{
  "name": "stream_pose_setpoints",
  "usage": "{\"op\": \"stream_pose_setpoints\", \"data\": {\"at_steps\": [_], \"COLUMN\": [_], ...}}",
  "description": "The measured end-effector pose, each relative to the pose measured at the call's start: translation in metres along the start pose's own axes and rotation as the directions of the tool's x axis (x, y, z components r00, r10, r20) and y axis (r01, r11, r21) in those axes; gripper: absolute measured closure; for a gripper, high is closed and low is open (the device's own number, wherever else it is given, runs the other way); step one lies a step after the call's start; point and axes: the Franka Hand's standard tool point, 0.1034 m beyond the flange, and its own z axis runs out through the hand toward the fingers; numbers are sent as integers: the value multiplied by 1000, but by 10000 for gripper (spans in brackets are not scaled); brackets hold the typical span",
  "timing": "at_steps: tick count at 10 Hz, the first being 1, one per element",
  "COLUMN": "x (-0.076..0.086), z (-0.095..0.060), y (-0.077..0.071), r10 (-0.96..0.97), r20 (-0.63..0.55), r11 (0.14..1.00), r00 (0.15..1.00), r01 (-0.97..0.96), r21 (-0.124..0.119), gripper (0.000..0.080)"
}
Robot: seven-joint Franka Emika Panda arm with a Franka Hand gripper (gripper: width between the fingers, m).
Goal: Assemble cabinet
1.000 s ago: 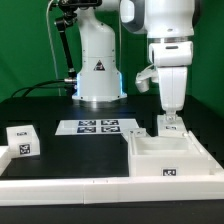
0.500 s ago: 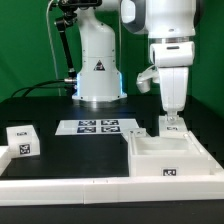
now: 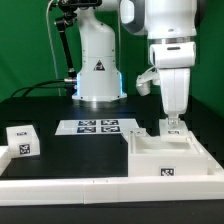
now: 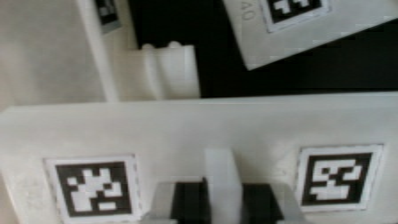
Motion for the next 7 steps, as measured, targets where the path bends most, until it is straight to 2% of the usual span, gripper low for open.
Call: {"op": "stream_pose_setpoints", "data": {"at_steps": [7], "x": [-4], "z": [-1], "y": [73], "r10": [53], "r20": [-31], "r11": [997], "r00": [998], "r01": [-54], "r21": [-50], "gripper": [731]}}
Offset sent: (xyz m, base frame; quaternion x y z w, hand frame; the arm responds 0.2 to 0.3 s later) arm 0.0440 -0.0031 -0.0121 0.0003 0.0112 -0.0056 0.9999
